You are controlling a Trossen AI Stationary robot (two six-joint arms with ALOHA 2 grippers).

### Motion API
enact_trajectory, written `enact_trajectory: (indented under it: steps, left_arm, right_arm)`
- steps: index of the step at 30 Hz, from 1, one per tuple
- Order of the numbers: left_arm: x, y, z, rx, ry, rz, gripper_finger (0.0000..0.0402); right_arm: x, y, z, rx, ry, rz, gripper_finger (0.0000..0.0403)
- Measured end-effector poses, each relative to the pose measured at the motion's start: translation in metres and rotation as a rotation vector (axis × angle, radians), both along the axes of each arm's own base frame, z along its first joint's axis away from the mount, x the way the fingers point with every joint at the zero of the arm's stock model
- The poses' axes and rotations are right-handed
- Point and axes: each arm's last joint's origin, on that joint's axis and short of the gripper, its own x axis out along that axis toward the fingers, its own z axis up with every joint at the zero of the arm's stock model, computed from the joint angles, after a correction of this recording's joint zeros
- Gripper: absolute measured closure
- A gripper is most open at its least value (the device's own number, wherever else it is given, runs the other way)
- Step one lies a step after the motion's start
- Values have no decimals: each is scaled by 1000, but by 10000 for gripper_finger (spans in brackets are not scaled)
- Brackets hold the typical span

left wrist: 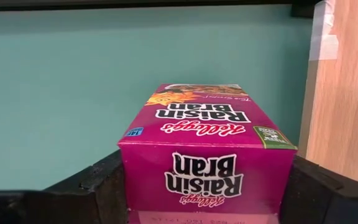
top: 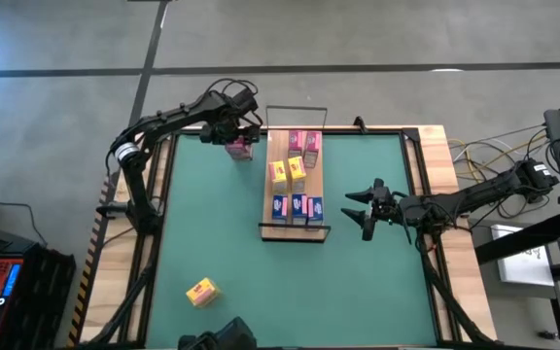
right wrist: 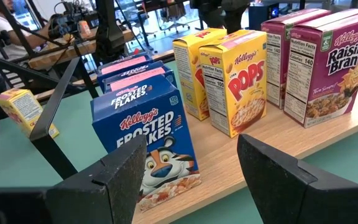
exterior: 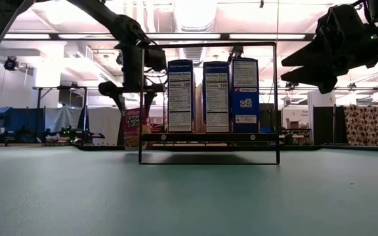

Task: Stack cereal on shelf
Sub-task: Put the pink cereal box on the shelf

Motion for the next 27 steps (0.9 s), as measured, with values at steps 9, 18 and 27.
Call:
enact_trajectory:
  steps: [9, 18, 27]
  left_arm:
    - [0, 0, 0, 1, 2, -10, 80]
    - [1, 0, 5, 10, 4, -51, 17]
    - [5, -1, 41, 67, 29, -319, 3]
  right_arm:
    - [0, 0, 0, 0, 0, 0, 163]
    - [0, 0, 0, 0, 0, 0, 163]
    - [0, 0, 0, 0, 0, 0, 163]
